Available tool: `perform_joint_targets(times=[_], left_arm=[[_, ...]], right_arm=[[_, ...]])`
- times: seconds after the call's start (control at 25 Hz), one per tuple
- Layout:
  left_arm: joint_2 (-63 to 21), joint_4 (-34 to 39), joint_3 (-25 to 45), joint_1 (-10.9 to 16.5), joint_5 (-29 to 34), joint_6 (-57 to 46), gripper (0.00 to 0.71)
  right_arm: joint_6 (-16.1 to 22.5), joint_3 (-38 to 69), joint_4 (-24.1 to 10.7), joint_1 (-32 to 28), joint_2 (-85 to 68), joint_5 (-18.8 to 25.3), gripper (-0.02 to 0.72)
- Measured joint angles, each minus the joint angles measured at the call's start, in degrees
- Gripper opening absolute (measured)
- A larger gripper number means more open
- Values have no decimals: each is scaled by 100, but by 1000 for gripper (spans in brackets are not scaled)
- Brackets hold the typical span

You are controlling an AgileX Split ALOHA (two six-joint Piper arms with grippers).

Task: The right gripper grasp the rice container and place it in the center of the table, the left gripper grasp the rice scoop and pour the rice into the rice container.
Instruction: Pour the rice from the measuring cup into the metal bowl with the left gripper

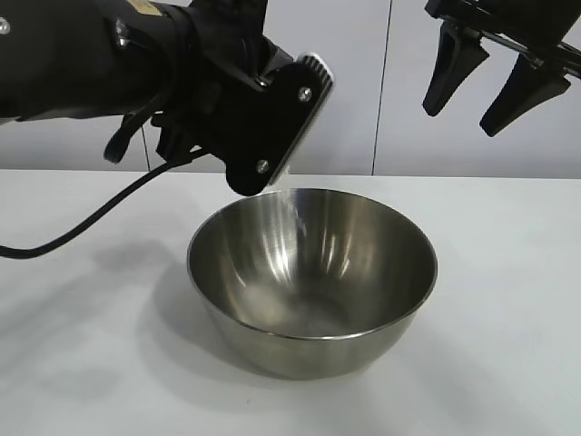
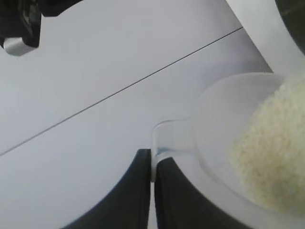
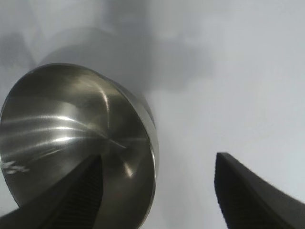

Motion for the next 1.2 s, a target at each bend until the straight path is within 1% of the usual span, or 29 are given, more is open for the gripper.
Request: perform_joint_targets(times=[0.16, 0.24, 0.48, 0.6, 0.68, 0.76, 0.84, 0.96, 1.04, 1.08, 1.16, 1.2], left_arm=[[0, 25, 0, 0, 214, 750, 9], [0, 34, 0, -1, 360, 917, 9], [0, 106, 0, -6, 576, 999, 9], [0, 118, 0, -7, 584, 999, 9], [0, -137, 0, -7, 577, 742, 9], [0, -825, -57, -12, 474, -175, 9], [0, -1810, -168, -12, 204, -1346, 9], [-88, -2861, -260, 93, 66, -2962, 9], [-195, -3252, -266, 260, 148, -3959, 9], [-261, -3385, -266, 389, 295, -4470, 9], [-457, -3504, -266, 768, 767, -5488, 9], [-546, -3504, -266, 968, 1098, -6086, 9]], right_arm=[[0, 0, 0, 0, 0, -11, 464], [0, 0, 0, 0, 0, -12, 464], [0, 0, 0, 0, 0, -20, 464], [0, 0, 0, 0, 0, -25, 464], [0, 0, 0, 0, 0, -25, 464], [0, 0, 0, 0, 0, -25, 464], [0, 0, 0, 0, 0, -36, 464], [0, 0, 0, 0, 0, -71, 464], [0, 0, 5, 0, 0, -83, 464], [0, 0, 5, 0, 0, -83, 464], [0, 0, 5, 0, 0, -88, 464], [0, 0, 5, 0, 0, -89, 464]])
